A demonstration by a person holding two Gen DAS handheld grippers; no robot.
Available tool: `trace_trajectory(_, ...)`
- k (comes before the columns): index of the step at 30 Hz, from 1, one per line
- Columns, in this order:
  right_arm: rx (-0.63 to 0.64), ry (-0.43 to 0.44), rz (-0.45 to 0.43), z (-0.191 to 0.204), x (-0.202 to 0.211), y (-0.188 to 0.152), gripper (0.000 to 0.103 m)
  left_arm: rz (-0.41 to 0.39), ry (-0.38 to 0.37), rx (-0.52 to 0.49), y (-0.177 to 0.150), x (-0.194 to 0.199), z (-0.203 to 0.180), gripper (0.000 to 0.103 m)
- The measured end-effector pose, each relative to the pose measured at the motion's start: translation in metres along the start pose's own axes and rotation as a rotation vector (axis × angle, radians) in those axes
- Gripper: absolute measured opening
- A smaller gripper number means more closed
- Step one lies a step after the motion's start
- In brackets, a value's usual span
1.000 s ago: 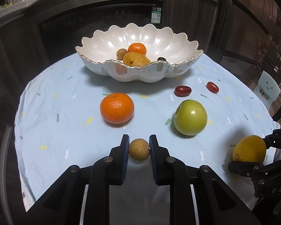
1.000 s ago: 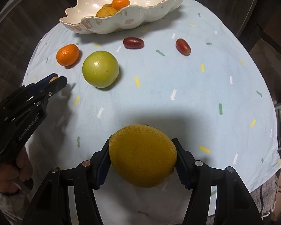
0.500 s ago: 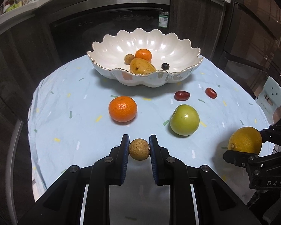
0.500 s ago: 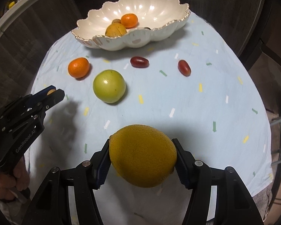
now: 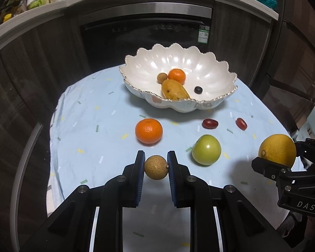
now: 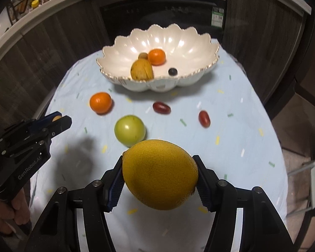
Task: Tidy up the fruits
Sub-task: 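Carry the longan and lemon with both tools over the white bowl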
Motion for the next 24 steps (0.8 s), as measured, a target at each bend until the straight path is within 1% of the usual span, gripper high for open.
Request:
trace_trajectory(8, 0.02, 0.024, -0.059, -0.013, 0.01, 0.019, 0.061, -0.033, 0.048, 0.04, 0.015, 0.014, -0.007, 0.022)
trace_trajectory(12, 0.039, 0.018, -0.104, -0.019, 0.017, 0.03, 0.061, -0.046, 0.066, 0.054, 0.023, 0.018, -0.011, 0.022)
trace_trajectory(18, 0.058, 0.015, -0.176, -0.027, 0.026, 0.052, 0.061, -0.048, 0.075, 0.07, 0.035, 0.016, -0.018, 0.022)
trace_trajectory(24, 0.063, 0.014, -0.21, -0.036, 0.028, 0.071, 0.061, -0.049, 0.088, 0.09, 0.049, 0.013, -0.02, 0.022)
Point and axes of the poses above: each gripper's, at about its wrist camera, not at the fingertips, and x roughly against the way its jaws point, z to its left, y to its top, the point moved 3 cm from there along -x, roughly the way its jaws point, and after that the axes turned 11 degrees about -y, right-handed, at the moved point
